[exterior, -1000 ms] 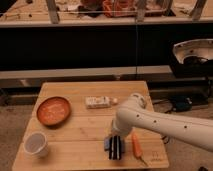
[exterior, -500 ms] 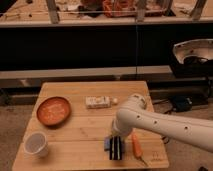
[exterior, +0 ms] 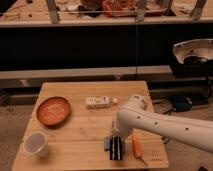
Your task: Place the eraser on the white sponge
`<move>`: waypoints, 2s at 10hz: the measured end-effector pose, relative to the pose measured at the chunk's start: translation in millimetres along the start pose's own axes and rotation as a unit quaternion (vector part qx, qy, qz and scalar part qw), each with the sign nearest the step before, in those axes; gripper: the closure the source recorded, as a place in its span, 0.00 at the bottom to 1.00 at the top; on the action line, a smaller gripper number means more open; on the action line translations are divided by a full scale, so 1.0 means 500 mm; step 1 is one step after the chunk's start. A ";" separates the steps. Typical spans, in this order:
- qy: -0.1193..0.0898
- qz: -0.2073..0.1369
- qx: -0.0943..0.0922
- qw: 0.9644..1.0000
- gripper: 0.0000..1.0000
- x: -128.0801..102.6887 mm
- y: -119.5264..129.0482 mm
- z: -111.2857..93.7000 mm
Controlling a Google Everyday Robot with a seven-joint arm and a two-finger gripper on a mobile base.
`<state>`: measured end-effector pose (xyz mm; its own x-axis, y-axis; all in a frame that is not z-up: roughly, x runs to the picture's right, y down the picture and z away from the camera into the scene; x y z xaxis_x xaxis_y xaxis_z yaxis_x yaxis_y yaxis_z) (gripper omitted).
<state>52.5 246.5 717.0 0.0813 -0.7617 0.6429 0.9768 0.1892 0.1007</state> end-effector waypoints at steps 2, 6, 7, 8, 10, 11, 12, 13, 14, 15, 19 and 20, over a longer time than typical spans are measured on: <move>0.001 -0.001 0.000 1.000 1.00 0.000 0.001 0.000; 0.003 -0.003 0.000 1.000 1.00 -0.004 0.005 0.000; 0.003 -0.003 0.000 1.000 1.00 -0.005 0.007 0.000; 0.004 -0.003 0.001 1.000 1.00 -0.006 0.007 -0.001; 0.005 -0.002 0.001 1.000 1.00 -0.007 0.010 0.000; 0.005 -0.003 0.001 1.000 1.00 -0.008 0.010 0.000; 0.006 -0.002 0.001 1.000 1.00 -0.008 0.011 0.000; 0.006 -0.002 0.001 1.000 1.00 -0.009 0.013 0.000; 0.006 -0.002 0.002 1.000 1.00 -0.009 0.015 -0.001; 0.006 -0.003 0.002 1.000 1.00 -0.009 0.016 -0.001; 0.009 -0.002 0.004 1.000 1.00 -0.007 0.020 -0.002; 0.009 -0.002 0.004 1.000 1.00 -0.006 0.022 -0.002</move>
<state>63.0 250.1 715.2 0.0808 -0.7740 0.6279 0.9757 0.1903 0.1090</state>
